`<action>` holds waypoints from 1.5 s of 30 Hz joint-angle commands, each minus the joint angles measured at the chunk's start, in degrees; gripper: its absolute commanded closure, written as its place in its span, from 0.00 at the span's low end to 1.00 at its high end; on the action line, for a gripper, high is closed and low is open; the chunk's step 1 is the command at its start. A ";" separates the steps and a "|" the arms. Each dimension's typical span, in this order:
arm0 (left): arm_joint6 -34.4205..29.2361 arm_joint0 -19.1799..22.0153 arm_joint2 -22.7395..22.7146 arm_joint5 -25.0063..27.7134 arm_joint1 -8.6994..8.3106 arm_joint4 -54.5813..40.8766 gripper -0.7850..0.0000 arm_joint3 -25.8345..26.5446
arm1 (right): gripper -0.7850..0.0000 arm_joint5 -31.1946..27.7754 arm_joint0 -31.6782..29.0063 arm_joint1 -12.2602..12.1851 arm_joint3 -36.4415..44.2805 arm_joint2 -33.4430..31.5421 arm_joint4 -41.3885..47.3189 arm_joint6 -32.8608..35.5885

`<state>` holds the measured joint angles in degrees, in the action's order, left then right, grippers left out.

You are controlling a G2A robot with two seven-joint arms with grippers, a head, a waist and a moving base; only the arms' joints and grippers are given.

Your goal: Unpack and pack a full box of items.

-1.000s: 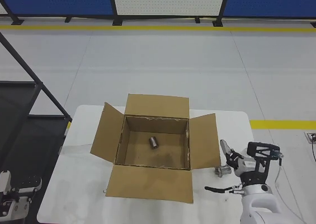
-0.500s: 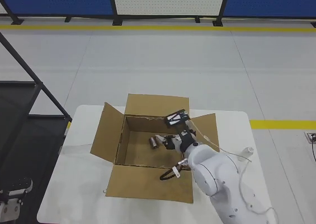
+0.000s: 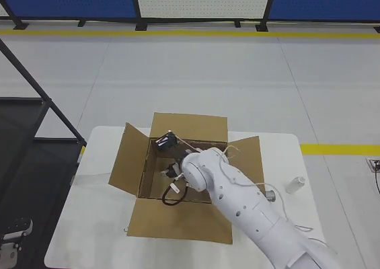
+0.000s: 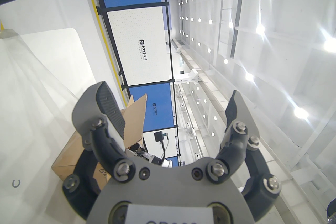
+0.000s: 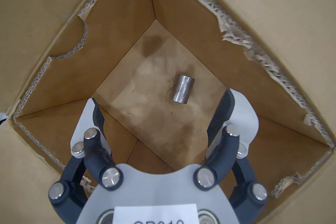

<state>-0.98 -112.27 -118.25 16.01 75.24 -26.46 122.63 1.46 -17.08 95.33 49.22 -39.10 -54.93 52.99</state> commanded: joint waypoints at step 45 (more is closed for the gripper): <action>0.00 0.00 0.00 0.00 0.00 0.00 0.00 0.00 | 0.29 1.48 5.87 10.07 -32.70 1.78 7.90 -11.60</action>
<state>-0.98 -112.27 -118.25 16.01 75.24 -26.46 122.63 2.68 -11.32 105.23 17.04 -37.31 -47.03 41.54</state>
